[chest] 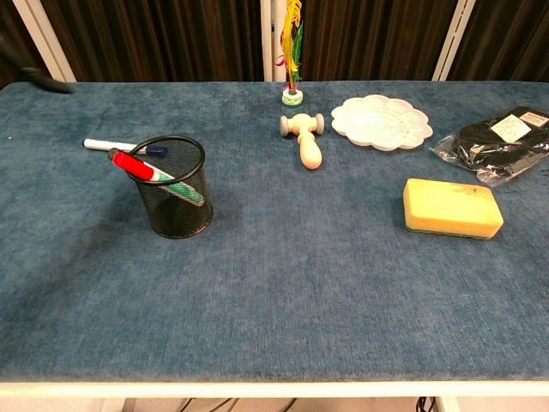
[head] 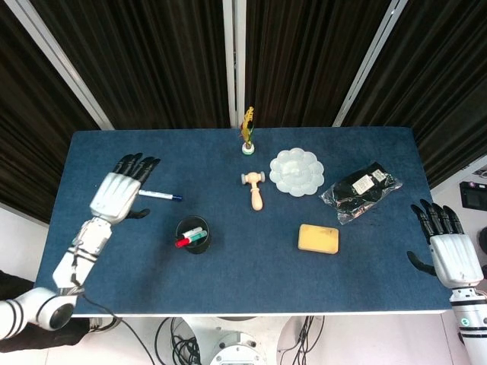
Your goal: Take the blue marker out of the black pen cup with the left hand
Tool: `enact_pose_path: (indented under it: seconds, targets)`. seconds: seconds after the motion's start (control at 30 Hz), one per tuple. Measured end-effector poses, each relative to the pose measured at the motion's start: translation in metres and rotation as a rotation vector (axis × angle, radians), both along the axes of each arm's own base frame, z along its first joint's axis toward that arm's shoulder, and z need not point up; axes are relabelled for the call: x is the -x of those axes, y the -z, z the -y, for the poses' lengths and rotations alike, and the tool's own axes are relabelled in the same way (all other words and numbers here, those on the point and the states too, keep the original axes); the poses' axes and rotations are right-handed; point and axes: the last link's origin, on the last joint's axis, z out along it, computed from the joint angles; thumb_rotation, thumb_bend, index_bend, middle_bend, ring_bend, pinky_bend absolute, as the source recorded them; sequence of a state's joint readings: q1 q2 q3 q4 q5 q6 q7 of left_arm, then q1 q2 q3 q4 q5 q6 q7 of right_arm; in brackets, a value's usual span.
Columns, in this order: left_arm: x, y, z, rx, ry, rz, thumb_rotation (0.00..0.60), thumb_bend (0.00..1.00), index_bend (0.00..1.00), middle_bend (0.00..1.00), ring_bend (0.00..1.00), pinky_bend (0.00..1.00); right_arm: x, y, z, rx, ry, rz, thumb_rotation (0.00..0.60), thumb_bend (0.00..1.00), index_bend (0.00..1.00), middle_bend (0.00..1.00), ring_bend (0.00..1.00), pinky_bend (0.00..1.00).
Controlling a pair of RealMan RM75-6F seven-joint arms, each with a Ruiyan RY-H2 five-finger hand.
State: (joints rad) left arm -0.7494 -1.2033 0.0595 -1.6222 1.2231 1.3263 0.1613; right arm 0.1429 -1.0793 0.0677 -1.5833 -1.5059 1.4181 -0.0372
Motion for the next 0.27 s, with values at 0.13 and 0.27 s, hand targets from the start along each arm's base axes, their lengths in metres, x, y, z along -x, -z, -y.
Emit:
enact_pose_path:
  seconds: [0.13,0.27]
  targets:
    - [0.052,-0.027,0.045,-0.091,-0.067,0.036,0.6,0.13,0.0,0.05,0.0,0.05,0.01,0.007,-0.004,0.012,0.015,0.0,0.6,0.18,0.0,0.0,0.0,0.0]
    - [0.099,-0.047,0.085,-0.169,-0.141,-0.033,0.6,0.17,0.0,0.03,0.0,0.02,0.017,0.008,-0.008,0.056,0.052,-0.002,0.6,0.18,0.0,0.0,0.0,0.0]
